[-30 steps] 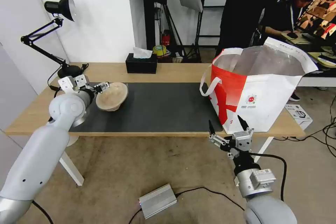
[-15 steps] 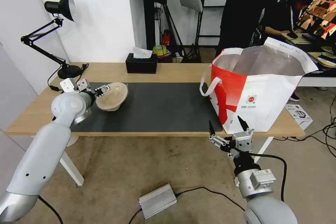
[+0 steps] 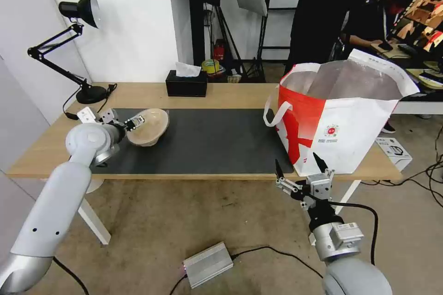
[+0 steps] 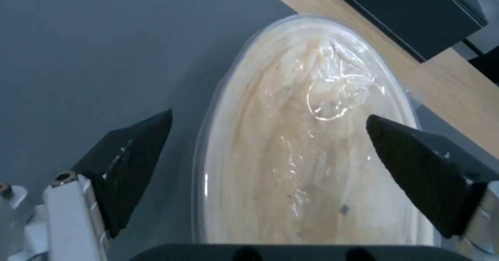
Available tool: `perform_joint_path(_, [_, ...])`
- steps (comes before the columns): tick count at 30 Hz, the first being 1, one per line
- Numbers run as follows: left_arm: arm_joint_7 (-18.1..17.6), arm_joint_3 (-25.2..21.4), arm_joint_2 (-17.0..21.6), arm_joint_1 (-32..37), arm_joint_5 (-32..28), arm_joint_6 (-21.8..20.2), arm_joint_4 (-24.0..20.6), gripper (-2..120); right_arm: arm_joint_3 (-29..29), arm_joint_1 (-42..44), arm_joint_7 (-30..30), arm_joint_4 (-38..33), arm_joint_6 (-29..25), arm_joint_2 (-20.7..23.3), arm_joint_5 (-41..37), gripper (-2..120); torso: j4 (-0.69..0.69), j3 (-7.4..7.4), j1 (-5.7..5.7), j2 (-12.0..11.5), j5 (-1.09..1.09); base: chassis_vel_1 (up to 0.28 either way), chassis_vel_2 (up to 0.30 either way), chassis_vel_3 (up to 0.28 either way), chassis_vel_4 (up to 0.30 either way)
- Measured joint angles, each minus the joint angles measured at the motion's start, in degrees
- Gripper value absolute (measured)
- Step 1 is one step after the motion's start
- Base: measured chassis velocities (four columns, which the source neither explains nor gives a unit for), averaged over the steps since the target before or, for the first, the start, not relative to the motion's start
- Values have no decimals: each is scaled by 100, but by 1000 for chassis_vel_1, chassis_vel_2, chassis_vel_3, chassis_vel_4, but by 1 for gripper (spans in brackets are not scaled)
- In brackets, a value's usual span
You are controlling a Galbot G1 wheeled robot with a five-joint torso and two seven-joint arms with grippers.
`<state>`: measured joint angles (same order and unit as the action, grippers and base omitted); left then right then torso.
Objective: Pick up the trash from the table and place it into the takeout bag.
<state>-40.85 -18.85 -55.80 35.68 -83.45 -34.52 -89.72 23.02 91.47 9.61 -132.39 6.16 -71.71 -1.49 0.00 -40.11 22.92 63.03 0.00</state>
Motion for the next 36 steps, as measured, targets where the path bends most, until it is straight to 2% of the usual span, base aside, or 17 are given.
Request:
perform_joint_path(13, [17,-19,-104,11,-10,-14,196,100,45,-2,1,-8,0,4,0,100,0,0,0,0,0,0,0,0,0])
perform_joint_path(29, [29,6,-214,37,-5,-98,225,100,49,-10,2,9,0,-5,1,100,0,0,0,0,0,0,0,0,0])
perform_joint_path(31, [30,12,-216,36,-7,-108,242,96,49,-10,2,9,0,-7,2,100,0,0,0,0,0,0,0,0,0])
perform_joint_path(33, [31,13,-227,35,-27,-129,266,84,58,-7,2,12,1,-14,3,100,0,0,0,-1,0,0,0,0,0])
perform_joint_path(34, [31,13,-227,35,-27,-129,266,84,58,-7,2,12,1,-14,3,100,0,0,0,-1,0,0,0,0,0])
perform_joint_path(36, [32,13,-234,35,-45,-136,268,75,60,-6,2,17,1,-18,3,100,0,0,0,0,0,0,0,0,0])
